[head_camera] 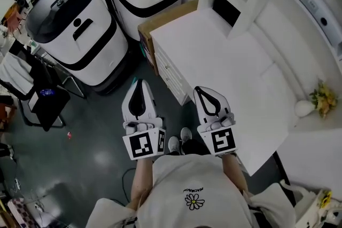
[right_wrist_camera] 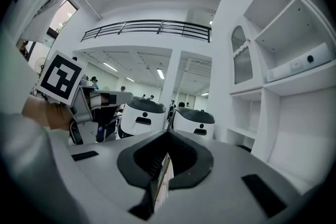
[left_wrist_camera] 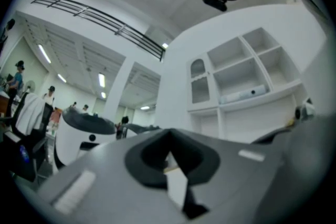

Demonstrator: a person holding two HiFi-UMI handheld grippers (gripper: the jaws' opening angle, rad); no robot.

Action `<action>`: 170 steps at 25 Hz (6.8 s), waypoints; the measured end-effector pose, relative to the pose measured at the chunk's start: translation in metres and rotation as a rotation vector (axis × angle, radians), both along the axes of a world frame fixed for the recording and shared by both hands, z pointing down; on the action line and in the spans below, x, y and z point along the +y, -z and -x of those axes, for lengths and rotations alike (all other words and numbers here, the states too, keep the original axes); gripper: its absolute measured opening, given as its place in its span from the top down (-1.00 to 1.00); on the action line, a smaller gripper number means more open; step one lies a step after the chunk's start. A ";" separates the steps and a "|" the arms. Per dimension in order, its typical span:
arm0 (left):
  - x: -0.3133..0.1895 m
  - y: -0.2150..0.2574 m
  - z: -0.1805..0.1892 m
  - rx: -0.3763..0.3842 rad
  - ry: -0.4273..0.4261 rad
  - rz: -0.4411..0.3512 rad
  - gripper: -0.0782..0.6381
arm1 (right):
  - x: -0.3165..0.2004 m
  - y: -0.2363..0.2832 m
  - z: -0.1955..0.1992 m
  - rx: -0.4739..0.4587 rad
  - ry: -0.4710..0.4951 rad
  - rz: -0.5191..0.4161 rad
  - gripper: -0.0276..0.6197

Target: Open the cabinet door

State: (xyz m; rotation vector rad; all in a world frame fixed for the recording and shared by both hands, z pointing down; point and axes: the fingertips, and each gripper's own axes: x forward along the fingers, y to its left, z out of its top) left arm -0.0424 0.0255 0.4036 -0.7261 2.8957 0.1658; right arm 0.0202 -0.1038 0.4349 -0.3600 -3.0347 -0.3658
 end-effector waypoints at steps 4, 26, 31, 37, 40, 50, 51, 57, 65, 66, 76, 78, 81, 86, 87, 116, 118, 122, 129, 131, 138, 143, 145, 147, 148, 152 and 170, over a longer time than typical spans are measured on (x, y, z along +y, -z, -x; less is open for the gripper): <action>-0.027 0.002 0.015 -0.020 0.009 0.005 0.76 | -0.018 -0.007 0.023 0.010 0.042 0.004 0.91; -0.222 0.025 0.028 -0.086 -0.457 -0.043 0.76 | -0.174 0.031 -0.006 -0.126 -0.424 0.013 0.91; -0.275 0.029 0.028 -0.090 -0.635 -0.029 0.76 | -0.216 0.036 -0.024 -0.147 -0.635 0.004 0.91; -0.304 0.029 0.035 -0.089 -0.784 0.008 0.76 | -0.245 0.040 -0.047 -0.164 -0.857 0.016 0.91; -0.309 0.030 0.034 -0.096 -0.843 0.015 0.76 | -0.246 0.045 -0.054 -0.176 -0.928 -0.008 0.91; -0.307 0.029 0.039 -0.090 -0.942 -0.021 0.77 | -0.225 0.042 -0.054 -0.178 -1.008 -0.026 0.91; -0.307 0.028 0.040 -0.084 -0.944 -0.026 0.77 | -0.226 0.042 -0.055 -0.176 -1.015 -0.024 0.91; -0.303 0.023 0.046 -0.047 -0.949 -0.047 0.76 | -0.226 0.045 -0.057 -0.167 -1.039 -0.049 0.91; -0.300 0.057 0.062 -0.115 -0.895 -0.099 0.76 | -0.221 0.043 -0.032 -0.172 -0.983 -0.054 0.91; -0.305 0.075 0.065 -0.141 -0.895 -0.126 0.76 | -0.221 0.045 -0.028 -0.180 -0.974 -0.049 0.91; -0.321 0.281 0.104 -0.427 -0.927 -0.425 0.64 | -0.206 0.064 -0.004 -0.194 -0.904 -0.041 0.91; -0.328 0.324 0.116 -0.430 -0.938 -0.503 0.64 | -0.201 0.068 0.000 -0.206 -0.887 -0.051 0.91; -0.342 0.380 0.133 -0.415 -0.953 -0.590 0.61 | -0.194 0.071 0.000 -0.202 -0.876 -0.063 0.91; -0.376 0.441 0.148 -0.466 -0.907 -0.560 0.48 | -0.184 0.068 -0.003 -0.172 -0.836 -0.058 0.91; -0.383 0.451 0.150 -0.473 -0.896 -0.546 0.46 | -0.183 0.067 -0.005 -0.166 -0.841 -0.057 0.91; -0.466 0.496 0.201 -0.422 -0.842 -0.463 0.52 | -0.209 0.058 -0.075 -0.185 -0.997 -0.015 0.91; -0.466 0.496 0.200 -0.418 -0.861 -0.458 0.52 | -0.207 0.059 -0.072 -0.179 -0.987 -0.022 0.91; -0.467 0.496 0.200 -0.409 -0.881 -0.439 0.52 | -0.204 0.060 -0.068 -0.176 -0.974 -0.029 0.91; -0.461 0.495 0.201 -0.361 -0.940 -0.442 0.53 | -0.205 0.066 -0.071 -0.185 -0.972 -0.041 0.91; -0.457 0.496 0.201 -0.350 -0.965 -0.449 0.53 | -0.207 0.064 -0.069 -0.185 -0.961 -0.032 0.91; -0.436 0.493 0.199 -0.385 -1.025 -0.415 0.53 | -0.197 0.066 -0.044 -0.186 -0.884 -0.030 0.91; -0.420 0.496 0.198 -0.386 -1.066 -0.445 0.54 | -0.190 0.078 -0.030 -0.208 -0.846 -0.049 0.91; -0.413 0.495 0.198 -0.406 -1.065 -0.437 0.54 | -0.184 0.079 -0.023 -0.200 -0.837 -0.062 0.91; -0.406 0.494 0.199 -0.428 -1.068 -0.426 0.54 | -0.176 0.074 -0.017 -0.173 -0.835 -0.088 0.91; -0.403 0.494 0.199 -0.433 -1.076 -0.426 0.54 | -0.174 0.071 -0.015 -0.160 -0.836 -0.097 0.91; -0.394 0.492 0.201 -0.431 -1.127 -0.438 0.57 | -0.166 0.065 -0.005 -0.155 -0.842 -0.085 0.91; -0.341 0.490 0.215 -0.336 -1.336 -0.593 0.58 | -0.116 0.065 0.031 -0.151 -0.830 -0.104 0.91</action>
